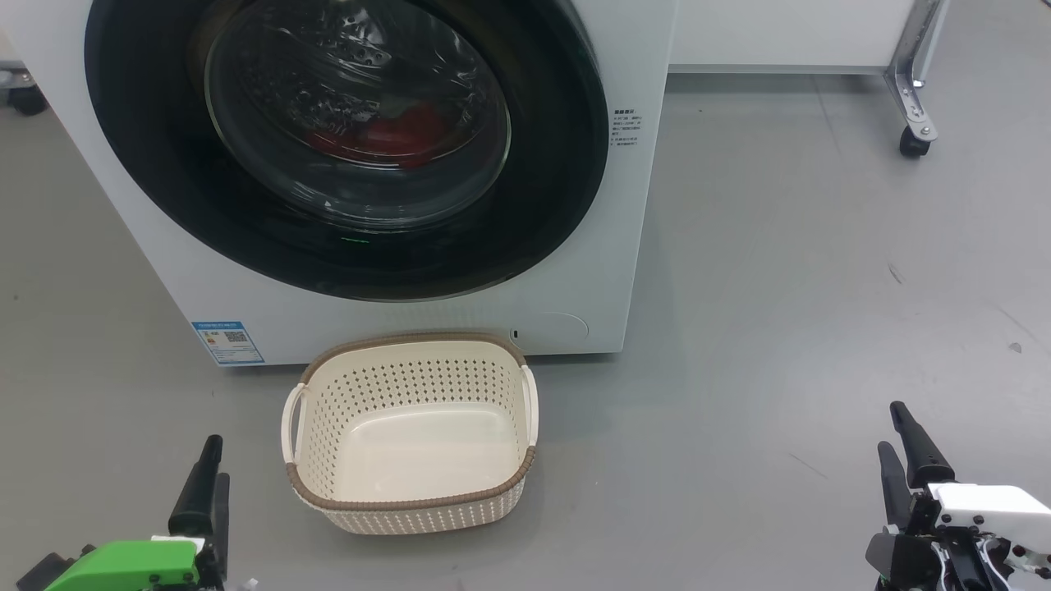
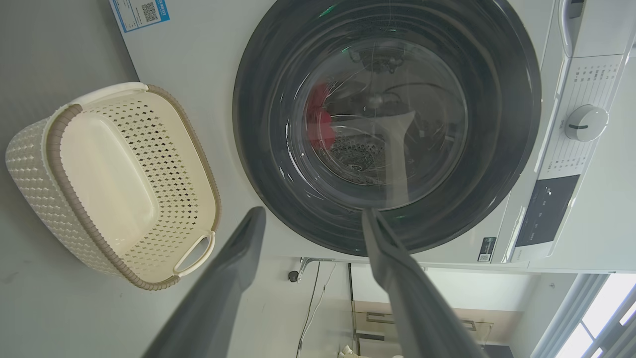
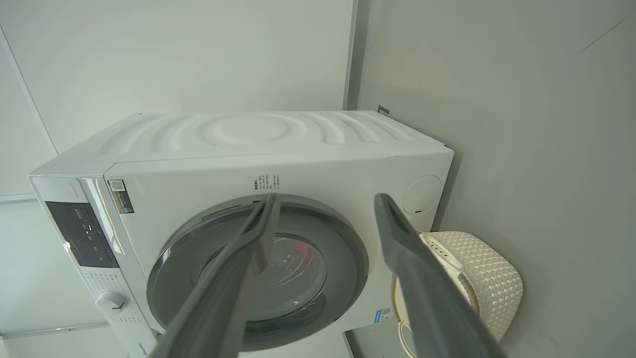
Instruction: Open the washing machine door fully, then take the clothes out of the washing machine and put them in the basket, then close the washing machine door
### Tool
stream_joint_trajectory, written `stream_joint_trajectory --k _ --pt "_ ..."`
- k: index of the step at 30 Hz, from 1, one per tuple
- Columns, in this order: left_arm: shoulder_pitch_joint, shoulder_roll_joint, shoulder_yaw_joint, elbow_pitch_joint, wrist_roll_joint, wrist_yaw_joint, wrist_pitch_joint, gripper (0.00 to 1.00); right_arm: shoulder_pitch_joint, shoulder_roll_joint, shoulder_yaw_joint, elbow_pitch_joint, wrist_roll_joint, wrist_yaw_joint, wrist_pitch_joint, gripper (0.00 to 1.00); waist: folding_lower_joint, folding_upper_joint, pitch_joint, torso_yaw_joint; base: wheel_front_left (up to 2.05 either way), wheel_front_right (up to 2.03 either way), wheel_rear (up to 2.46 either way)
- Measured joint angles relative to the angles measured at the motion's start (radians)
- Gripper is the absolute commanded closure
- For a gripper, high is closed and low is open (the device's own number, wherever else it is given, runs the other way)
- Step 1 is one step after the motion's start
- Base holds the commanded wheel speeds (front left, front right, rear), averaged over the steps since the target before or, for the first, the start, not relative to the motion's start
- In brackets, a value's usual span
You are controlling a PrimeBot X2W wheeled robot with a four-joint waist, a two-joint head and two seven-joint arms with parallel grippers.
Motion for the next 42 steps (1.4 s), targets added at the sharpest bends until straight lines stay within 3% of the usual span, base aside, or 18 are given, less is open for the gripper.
stream_joint_trajectory --k 14,21,37,42 --pt "-0.003 0.001 -0.005 -0.023 0.022 0.0 -0.034 0.0 -0.004 -0.004 0.008 -0.002 -0.055 0.0 -0.041 0.0 0.0 0.0 0.001 0.002 0.0 0.0 0.0" --pt "-0.01 0.015 -0.029 -0.04 0.093 0.0 -0.061 0.0 -0.017 -0.022 0.03 -0.009 -0.118 0.0 -0.063 0.0 0.0 0.0 0.001 0.004 0.0 0.0 0.0" --pt "-0.033 0.09 -0.107 -0.065 0.383 0.0 -0.123 0.0 -0.04 -0.092 0.1 -0.03 -0.387 0.0 -0.122 0.0 0.0 0.0 -0.002 0.008 0.0 0.0 0.0" --pt "-0.034 0.107 -0.139 -0.075 0.48 0.01 -0.142 0.0 -0.048 -0.104 0.134 -0.037 -0.492 -0.016 -0.137 0.0 0.0 0.0 -0.004 0.009 0.0 0.0 0.0"
